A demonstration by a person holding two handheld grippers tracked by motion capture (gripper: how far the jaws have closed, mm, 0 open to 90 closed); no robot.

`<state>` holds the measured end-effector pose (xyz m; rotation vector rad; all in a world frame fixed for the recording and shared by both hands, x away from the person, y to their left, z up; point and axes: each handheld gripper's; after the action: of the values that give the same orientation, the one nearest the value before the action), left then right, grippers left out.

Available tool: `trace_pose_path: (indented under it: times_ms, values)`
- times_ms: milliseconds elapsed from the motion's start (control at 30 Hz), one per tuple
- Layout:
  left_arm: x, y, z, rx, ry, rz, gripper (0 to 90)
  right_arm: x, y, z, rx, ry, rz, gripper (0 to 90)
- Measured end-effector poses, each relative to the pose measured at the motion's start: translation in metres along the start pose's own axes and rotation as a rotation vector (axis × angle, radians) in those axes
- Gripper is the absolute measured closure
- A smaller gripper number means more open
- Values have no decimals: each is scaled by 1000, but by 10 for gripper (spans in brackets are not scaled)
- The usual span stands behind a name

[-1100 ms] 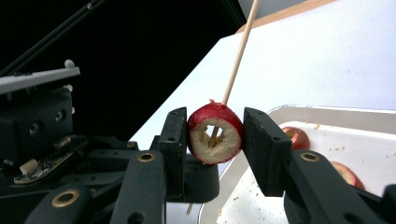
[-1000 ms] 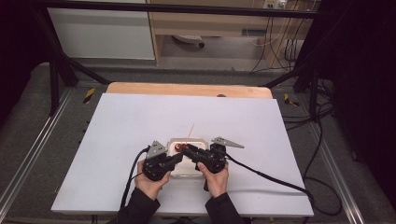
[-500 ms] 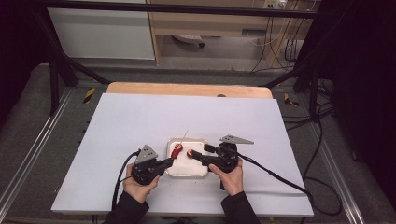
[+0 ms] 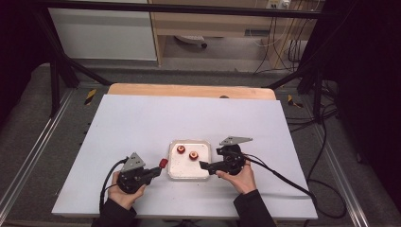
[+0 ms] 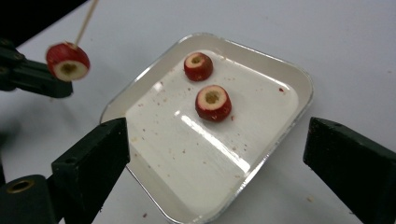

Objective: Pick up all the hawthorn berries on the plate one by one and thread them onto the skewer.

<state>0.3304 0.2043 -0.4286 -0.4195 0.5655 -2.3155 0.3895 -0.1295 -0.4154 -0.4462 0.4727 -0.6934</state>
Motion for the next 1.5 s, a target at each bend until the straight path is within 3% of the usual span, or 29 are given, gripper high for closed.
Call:
trace_pose_path:
  times_ms: [267,367,700,1000,1500]
  values:
    - [-6,-9,-8,-20,12,-2,884,-7,11,20,-128,-73,-10,68]
    - [-8,-9,-10,-23,7,-2,884,-10,17,27,-153,-103,-3,80]
    - [-13,-10,-13,-26,2,1,884,-18,48,47,-297,-168,9,187]
    - [-13,-9,-13,-32,0,-1,884,-15,69,63,-412,-189,8,310]
    - [-13,-8,-13,-34,-1,0,884,-6,90,64,-514,-159,8,465]
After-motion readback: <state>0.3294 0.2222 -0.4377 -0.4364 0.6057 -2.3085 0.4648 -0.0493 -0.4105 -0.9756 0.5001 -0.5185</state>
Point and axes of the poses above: each handheld gripper's, and its own axes: y roughly forward along the jaws, z roughly out of its top, x roughly to its right, and after that the axes turned 5 degrees about x, right-handed
